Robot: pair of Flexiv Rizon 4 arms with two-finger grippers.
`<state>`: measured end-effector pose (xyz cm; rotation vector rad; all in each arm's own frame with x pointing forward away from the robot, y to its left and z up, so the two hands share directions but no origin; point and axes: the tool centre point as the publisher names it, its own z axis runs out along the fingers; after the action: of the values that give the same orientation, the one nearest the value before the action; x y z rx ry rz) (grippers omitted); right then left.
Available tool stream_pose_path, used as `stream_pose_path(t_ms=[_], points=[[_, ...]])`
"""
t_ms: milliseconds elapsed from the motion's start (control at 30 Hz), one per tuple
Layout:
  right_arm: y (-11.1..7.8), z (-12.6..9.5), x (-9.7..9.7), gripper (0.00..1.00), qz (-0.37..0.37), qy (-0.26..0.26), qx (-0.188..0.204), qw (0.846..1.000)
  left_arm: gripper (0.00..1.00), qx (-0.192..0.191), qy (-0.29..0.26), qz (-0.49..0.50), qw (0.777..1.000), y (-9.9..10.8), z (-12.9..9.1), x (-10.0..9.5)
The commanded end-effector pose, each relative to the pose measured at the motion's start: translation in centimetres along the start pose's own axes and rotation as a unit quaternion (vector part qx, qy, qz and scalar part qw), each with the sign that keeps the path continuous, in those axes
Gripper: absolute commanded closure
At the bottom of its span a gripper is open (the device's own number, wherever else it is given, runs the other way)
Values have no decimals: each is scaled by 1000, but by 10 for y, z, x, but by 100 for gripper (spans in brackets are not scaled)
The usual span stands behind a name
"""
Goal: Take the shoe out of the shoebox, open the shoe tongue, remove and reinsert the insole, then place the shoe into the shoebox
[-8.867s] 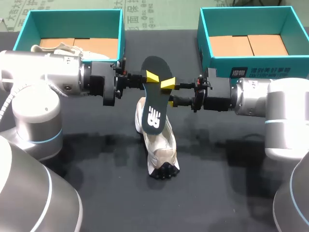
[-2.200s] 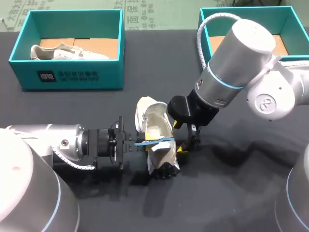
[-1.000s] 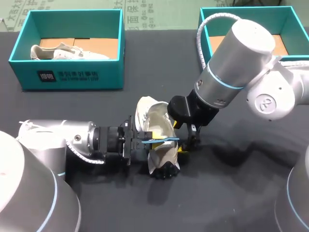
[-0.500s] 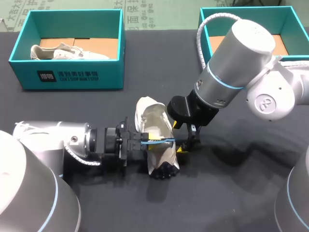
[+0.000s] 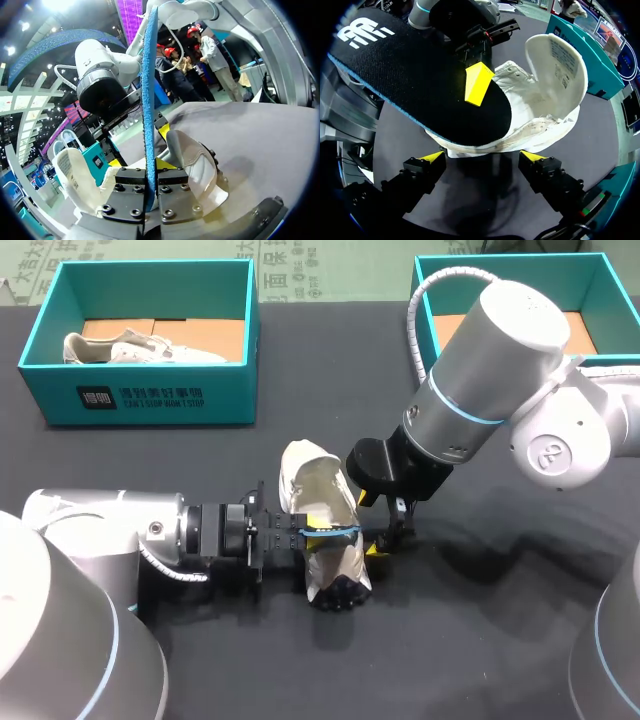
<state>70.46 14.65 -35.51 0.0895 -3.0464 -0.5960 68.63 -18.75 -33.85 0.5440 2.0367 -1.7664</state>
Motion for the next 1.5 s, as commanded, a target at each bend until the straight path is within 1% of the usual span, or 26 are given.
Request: stream_pose_path(t_ms=[33,167,300,333,400,433,633,767,967,1267,1300,1400,1433,1467,1500], points=[[0,1,1,0,0,-1,1,1000,100,1,-2,-2,1000,-1,1,2],[0,1,1,0,0,-1,1,1000,100,1,-1,-7,1000,1,-1,3],[0,1,1,0,0,-1,1,1000,100,5,1,-9,1000,-2,-2,5],[0,1,1,0,0,-1,1,1000,94,6,1,-9,1000,-2,-2,5],[0,1,1,0,0,-1,1,1000,86,8,1,-9,1000,-4,-2,5],[0,1,1,0,0,-1,1,1000,84,9,1,-9,1000,-5,-2,5],[0,1,1,0,0,-1,1,1000,82,14,-1,-4,1000,-10,-1,4],[0,1,1,0,0,-1,1,1000,77,18,-1,-1,1000,-12,0,4],[0,1,1,0,0,-1,1,1000,77,21,0,5,1000,-18,2,1],[0,1,1,0,0,-1,1,1000,74,28,2,21,999,-29,8,-5],[0,1,1,0,0,-1,1,1000,74,29,2,23,999,-31,8,-5],[0,1,1,0,0,-1,1,1000,80,31,6,27,999,-33,11,-5],[0,1,1,0,0,-1,1,1000,86,30,8,29,999,-34,12,-5],[0,1,1,0,0,-1,1,1000,100,27,9,33,999,-34,13,-5],[0,1,1,0,0,-1,1,1000,100,26,9,40,999,-34,14,-4]])
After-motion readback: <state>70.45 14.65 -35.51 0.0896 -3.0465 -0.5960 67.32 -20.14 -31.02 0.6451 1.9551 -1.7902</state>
